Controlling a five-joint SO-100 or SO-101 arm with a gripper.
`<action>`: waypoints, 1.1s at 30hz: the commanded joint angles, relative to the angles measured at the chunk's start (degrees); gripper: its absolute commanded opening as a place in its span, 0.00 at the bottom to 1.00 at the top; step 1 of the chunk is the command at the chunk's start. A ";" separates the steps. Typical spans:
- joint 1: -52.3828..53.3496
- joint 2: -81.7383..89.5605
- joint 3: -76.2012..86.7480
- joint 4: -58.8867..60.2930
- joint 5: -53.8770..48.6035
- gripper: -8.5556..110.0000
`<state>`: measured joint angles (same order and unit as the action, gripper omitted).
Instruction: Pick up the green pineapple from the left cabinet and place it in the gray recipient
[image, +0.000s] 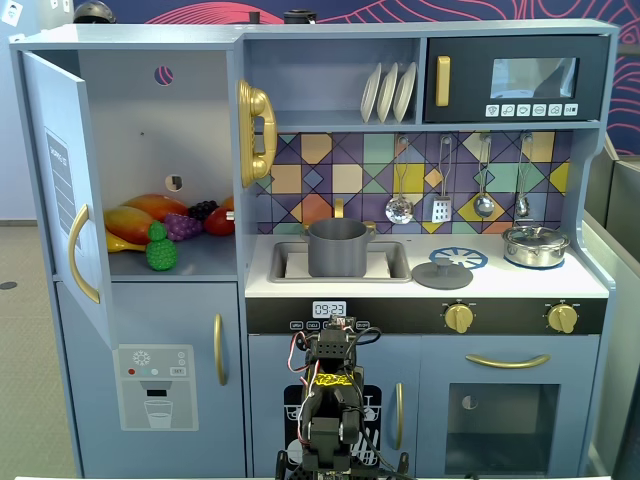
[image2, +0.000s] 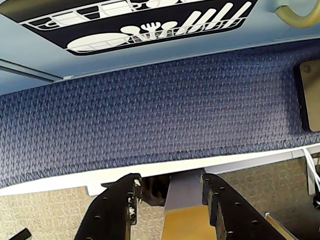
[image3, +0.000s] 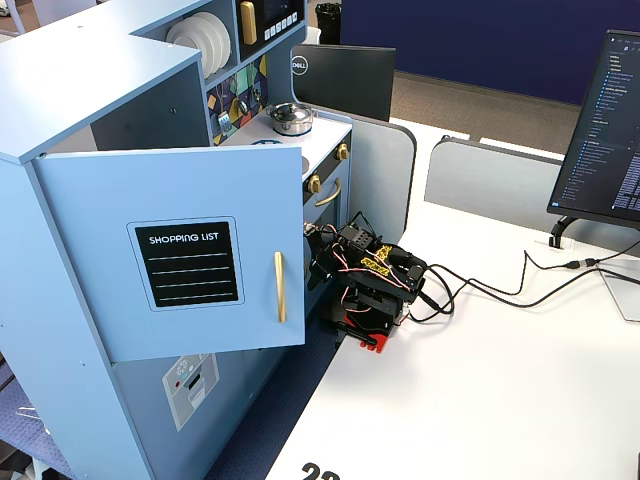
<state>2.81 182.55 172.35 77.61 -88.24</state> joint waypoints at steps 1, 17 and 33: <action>-0.70 -0.44 -0.35 10.02 1.41 0.08; -32.87 -3.60 -6.42 -14.41 12.04 0.07; -54.32 -37.88 -44.30 -73.65 -0.79 0.29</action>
<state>-51.68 148.97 135.53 8.44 -89.12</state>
